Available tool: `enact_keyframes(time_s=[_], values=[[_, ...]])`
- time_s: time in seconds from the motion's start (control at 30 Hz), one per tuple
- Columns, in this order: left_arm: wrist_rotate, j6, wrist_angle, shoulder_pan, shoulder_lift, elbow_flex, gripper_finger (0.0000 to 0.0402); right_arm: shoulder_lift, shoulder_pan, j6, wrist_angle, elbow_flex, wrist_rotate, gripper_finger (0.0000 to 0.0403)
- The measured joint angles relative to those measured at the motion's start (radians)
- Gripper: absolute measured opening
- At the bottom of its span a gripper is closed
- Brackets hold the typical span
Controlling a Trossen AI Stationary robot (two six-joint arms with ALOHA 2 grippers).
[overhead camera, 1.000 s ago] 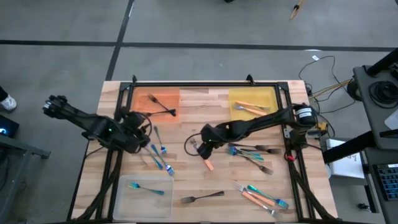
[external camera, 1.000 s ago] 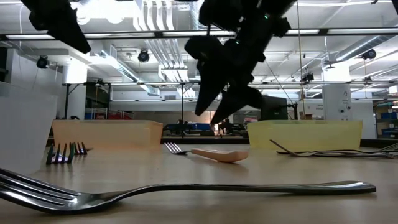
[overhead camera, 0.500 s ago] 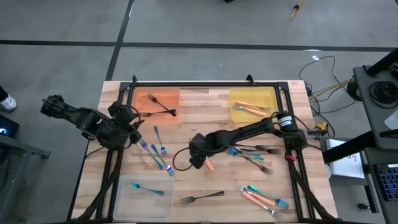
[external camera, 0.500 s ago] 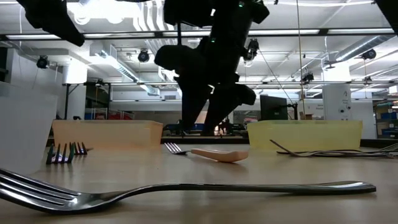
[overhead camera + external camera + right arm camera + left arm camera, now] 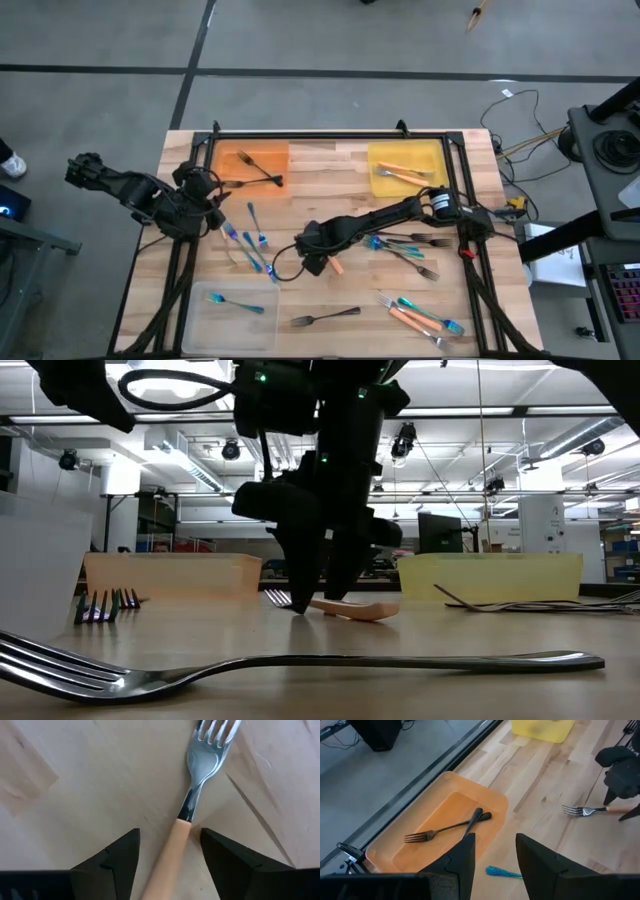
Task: Sort silverware by color (type)
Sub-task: Put the orange fork into the yellow bin
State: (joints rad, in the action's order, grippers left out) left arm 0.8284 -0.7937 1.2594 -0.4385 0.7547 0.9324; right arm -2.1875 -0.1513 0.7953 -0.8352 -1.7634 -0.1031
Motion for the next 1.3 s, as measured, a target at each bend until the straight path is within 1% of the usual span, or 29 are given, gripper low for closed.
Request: enact_keyframes(time_s=[0.1,0.2,0.3,0.5,0.57,0.73,0.83,1.0,1.1,1.23,1.3], values=[[0.0,0.0,0.0,0.0,0.0,0.0,0.0123,-0.004,0.0,-0.038,-0.001,0.001,0.001,0.0199],[0.0,0.0,-0.001,0.0,0.001,0.0,0.0123,-0.007,0.005,-0.075,-0.009,0.001,0.005,0.0179],[0.002,0.0,-0.001,0.0,0.002,0.0,0.0123,-0.007,0.016,-0.097,-0.026,0.001,0.014,0.0143],[0.024,0.001,-0.001,0.0,0.002,0.0,0.0123,-0.007,0.031,-0.135,-0.028,0.003,0.016,0.005],[0.027,0.001,-0.001,0.0,0.002,0.0,0.0123,-0.005,0.033,-0.157,-0.029,0.003,0.016,0.0029],[0.027,0.001,-0.002,0.0,0.002,0.0,0.0123,0.026,0.035,-0.198,-0.041,0.001,0.0,0.0028],[0.029,0.001,-0.001,0.0,0.002,0.0,0.0123,0.074,0.038,-0.223,-0.069,-0.002,-0.016,0.0028],[0.032,0.0,-0.002,0.0,0.0,0.0,0.0123,0.194,0.06,-0.257,-0.193,-0.006,-0.047,0.0028],[0.052,0.0,-0.002,0.0,0.0,0.0,0.0123,0.269,0.085,-0.269,-0.287,0.001,-0.115,0.0028],[0.067,0.0,-0.002,0.0,-0.002,0.0,0.0123,0.388,0.149,-0.273,-0.405,0.018,-0.164,0.0028],[0.08,-0.004,-0.002,0.0,-0.001,0.0,0.0123,0.436,0.196,-0.279,-0.433,0.042,-0.186,0.0028]])
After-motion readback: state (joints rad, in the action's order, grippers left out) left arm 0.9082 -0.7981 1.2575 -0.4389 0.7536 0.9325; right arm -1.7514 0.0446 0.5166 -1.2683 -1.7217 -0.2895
